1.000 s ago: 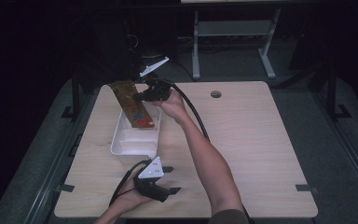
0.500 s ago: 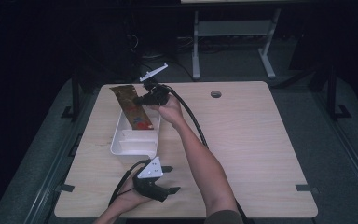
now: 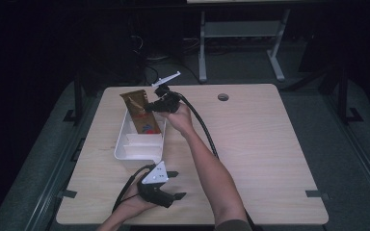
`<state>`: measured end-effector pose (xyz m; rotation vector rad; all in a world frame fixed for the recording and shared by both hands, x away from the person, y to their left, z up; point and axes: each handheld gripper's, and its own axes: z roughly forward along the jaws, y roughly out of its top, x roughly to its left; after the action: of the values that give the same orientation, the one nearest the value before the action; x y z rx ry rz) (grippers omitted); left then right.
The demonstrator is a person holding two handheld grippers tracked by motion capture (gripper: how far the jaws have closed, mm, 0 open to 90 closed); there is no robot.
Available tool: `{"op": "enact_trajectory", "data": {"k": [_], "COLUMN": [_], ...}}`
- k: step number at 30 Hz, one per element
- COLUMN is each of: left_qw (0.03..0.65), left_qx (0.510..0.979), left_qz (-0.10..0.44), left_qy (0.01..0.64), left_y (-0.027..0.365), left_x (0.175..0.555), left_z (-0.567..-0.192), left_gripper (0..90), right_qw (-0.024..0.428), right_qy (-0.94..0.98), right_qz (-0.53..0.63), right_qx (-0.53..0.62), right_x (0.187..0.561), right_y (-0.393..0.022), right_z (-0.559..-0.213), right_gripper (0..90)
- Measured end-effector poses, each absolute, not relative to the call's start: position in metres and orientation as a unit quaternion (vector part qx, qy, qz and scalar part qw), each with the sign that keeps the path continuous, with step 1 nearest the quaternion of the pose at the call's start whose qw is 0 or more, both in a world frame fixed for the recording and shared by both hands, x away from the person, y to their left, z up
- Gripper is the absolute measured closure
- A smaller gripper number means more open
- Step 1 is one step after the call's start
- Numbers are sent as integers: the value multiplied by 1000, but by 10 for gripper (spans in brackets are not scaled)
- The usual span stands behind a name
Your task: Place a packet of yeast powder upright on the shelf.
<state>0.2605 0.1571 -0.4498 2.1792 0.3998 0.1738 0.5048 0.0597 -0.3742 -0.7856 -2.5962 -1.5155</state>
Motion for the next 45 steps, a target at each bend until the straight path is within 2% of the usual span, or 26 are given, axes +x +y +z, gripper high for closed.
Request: {"op": "enact_trajectory", "data": {"k": [16,19,25,37,45], "left_qw": [441,441,442,440,444], "left_qx": [880,880,879,881,879], "left_qz": [73,72,72,73,72], "left_qy": [160,160,161,158,159], "left_y": [156,156,156,154,155], "left_x": [260,260,261,261,261], "left_z": [-450,-450,-450,-450,-450], "left_gripper": [263,263,262,262,261], "right_qw": [14,11,11,16,22], "right_qy": [-838,-840,-845,-843,-843], "right_qz": [-476,-472,-464,-461,-458], "right_qx": [-267,-268,-267,-276,-282], "right_x": [503,503,501,501,501], "right_y": [46,45,43,32,29], "right_z": [-382,-381,-379,-378,-380], "right_gripper": [861,828,693,674,626]}}
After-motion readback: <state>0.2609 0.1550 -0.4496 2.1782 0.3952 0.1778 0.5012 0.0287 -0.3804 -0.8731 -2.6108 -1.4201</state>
